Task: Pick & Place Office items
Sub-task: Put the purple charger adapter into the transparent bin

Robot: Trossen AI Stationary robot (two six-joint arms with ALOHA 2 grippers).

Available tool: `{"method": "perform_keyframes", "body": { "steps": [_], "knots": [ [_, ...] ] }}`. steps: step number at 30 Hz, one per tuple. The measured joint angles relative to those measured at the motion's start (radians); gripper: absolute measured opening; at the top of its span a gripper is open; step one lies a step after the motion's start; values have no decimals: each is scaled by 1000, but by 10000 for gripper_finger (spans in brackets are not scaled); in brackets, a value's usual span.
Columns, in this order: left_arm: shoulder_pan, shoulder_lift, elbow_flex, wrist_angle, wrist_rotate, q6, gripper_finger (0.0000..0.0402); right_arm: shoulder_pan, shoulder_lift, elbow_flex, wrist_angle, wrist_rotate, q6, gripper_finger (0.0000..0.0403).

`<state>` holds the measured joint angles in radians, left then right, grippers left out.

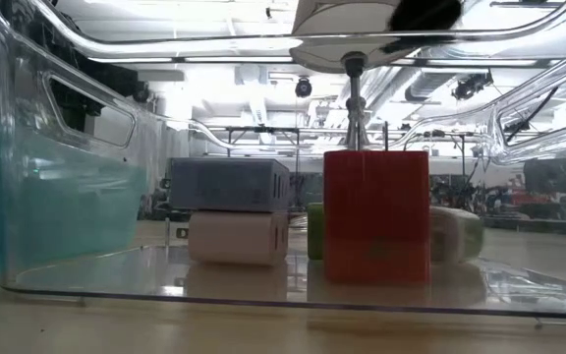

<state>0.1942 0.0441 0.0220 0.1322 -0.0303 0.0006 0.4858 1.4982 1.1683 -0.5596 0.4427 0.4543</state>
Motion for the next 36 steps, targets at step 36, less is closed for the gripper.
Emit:
{"method": "perform_keyframes", "body": {
  "steps": [36],
  "knots": [
    [0, 0, 0, 0, 0, 0, 177, 194, 16, 0, -595, -449, 1519, 174]
  ]
}}
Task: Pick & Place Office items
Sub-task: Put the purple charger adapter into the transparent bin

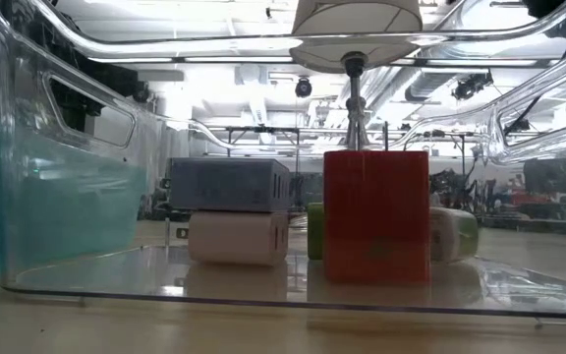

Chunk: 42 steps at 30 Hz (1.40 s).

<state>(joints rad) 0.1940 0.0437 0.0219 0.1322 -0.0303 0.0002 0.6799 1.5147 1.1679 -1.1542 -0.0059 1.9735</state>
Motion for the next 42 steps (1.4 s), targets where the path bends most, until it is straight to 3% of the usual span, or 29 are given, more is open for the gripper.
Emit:
{"method": "perform_keyframes", "body": {
  "steps": [13, 42],
  "knots": [
    [0, 0, 0, 0, 0, 0, 177, 47, 147, 0, -4, -1, 94, 174],
    [0, 0, 0, 0, 0, 0, 177, 47, 156, -183, 221, -15, 174, 174]
  ]
}}
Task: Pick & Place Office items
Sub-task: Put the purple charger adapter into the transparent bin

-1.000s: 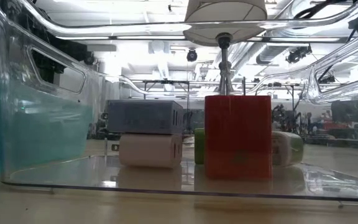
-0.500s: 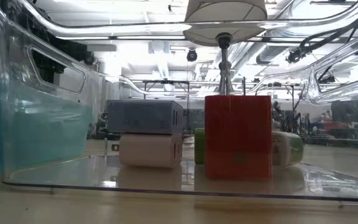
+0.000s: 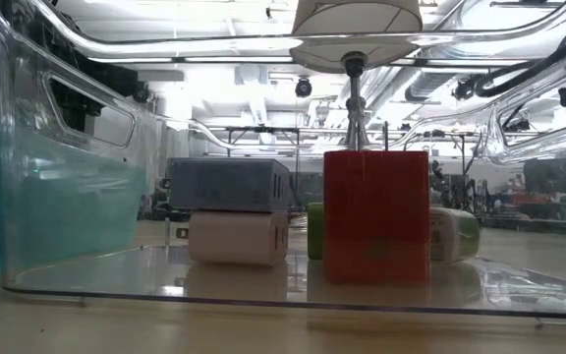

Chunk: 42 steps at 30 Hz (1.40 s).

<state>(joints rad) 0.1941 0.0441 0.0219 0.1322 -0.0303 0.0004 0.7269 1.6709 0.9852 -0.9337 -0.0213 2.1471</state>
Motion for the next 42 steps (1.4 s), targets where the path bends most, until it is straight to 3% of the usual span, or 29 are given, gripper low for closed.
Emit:
{"method": "perform_keyframes", "body": {
  "steps": [34, 42],
  "knots": [
    [0, 0, 0, 0, 0, 0, 177, 0, 0, 0, -6, -8, -11, 173],
    [0, 0, 0, 0, 0, 0, 177, 0, -1, 0, -12, -8, -16, 119]
  ]
}}
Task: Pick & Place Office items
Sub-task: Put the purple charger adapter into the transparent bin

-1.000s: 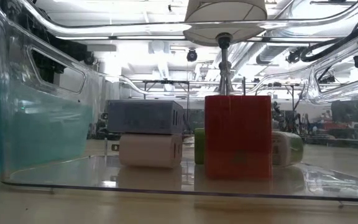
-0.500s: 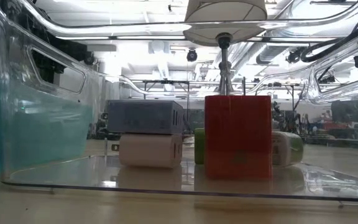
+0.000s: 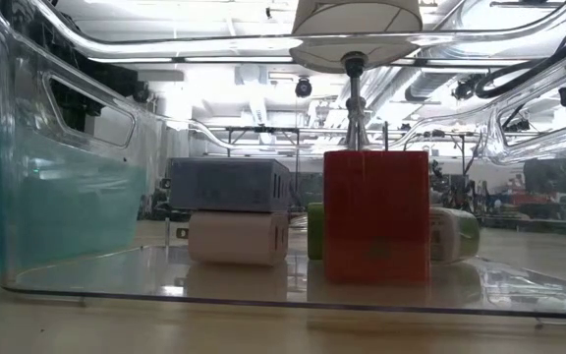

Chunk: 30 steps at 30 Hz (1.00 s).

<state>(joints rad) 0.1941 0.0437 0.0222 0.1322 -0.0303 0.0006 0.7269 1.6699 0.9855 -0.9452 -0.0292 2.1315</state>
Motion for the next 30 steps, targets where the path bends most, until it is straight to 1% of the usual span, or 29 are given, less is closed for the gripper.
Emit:
{"method": "perform_keyframes", "body": {
  "steps": [3, 9, 12, 15, 19, 22, 25, 30],
  "knots": [
    [0, 0, 0, 0, 0, 0, 177, 0, 0, 1, 0, 0, 0, 113],
    [0, 0, 0, 0, 0, 0, 177, 0, -1, 1, -27, 0, -19, 137],
    [0, 0, 0, 0, 0, 0, 177, 0, -19, 1, -49, 11, -40, 126],
    [0, 0, 0, 0, 0, 0, 177, 0, -57, 1, -75, 50, -61, 109],
    [0, 0, 0, 0, 0, 0, 177, 0, -134, 1, -91, 117, -101, 110],
    [0, 0, 0, 0, 0, 0, 177, -1, -197, 1, -87, 172, -156, 125],
    [0, 0, 0, 0, 0, 0, 177, -7, -256, 1, -61, 226, -230, 127],
    [0, 0, 0, 0, 0, 0, 177, -28, -345, 1, 44, 327, -392, 109]
  ]
}}
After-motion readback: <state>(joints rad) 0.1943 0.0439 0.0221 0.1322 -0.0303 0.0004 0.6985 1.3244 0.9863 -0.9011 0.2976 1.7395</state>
